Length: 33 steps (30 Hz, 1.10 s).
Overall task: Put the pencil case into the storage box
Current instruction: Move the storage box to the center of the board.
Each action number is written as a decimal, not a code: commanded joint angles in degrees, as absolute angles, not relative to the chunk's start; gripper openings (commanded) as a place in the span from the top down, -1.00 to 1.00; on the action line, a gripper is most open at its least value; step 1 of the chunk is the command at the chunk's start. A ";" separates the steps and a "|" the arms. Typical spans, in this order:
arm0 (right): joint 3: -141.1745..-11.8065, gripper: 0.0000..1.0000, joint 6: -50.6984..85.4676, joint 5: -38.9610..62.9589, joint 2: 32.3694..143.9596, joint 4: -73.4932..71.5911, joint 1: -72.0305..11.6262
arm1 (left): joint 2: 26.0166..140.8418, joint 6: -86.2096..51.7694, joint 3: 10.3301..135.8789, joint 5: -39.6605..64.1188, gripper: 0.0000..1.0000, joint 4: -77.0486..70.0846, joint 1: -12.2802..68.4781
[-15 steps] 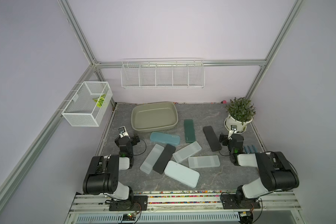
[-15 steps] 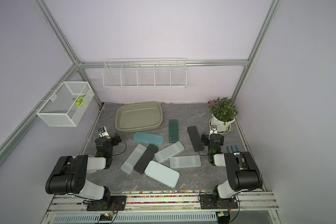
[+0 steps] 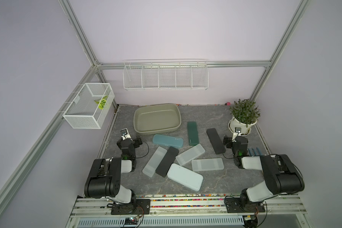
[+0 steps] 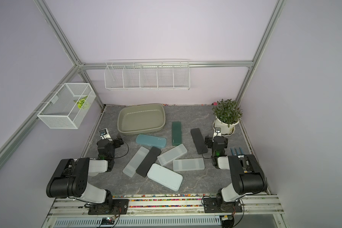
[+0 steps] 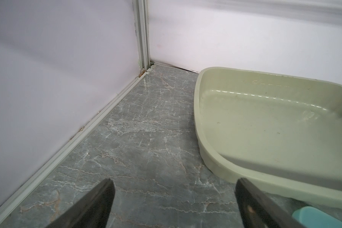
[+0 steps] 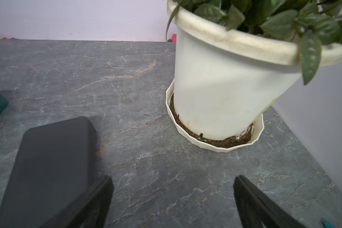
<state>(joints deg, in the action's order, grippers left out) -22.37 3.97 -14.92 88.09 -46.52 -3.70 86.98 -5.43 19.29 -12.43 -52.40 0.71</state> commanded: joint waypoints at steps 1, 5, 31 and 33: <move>-23.07 -0.98 3.76 -15.13 87.10 -46.12 -3.59 | 86.32 -5.37 20.56 -13.02 -1.00 -52.07 0.97; -23.20 -0.98 3.77 -15.05 87.03 -46.05 -3.56 | 86.30 -5.45 20.53 -13.03 -1.00 -52.04 0.97; -71.88 -0.98 17.43 -14.74 86.51 34.81 -26.70 | 96.45 -13.93 74.13 -13.10 -0.59 21.82 0.80; -73.11 -0.98 17.97 -13.22 87.29 36.10 -27.98 | 100.64 -15.03 78.36 -13.09 -0.52 23.86 0.40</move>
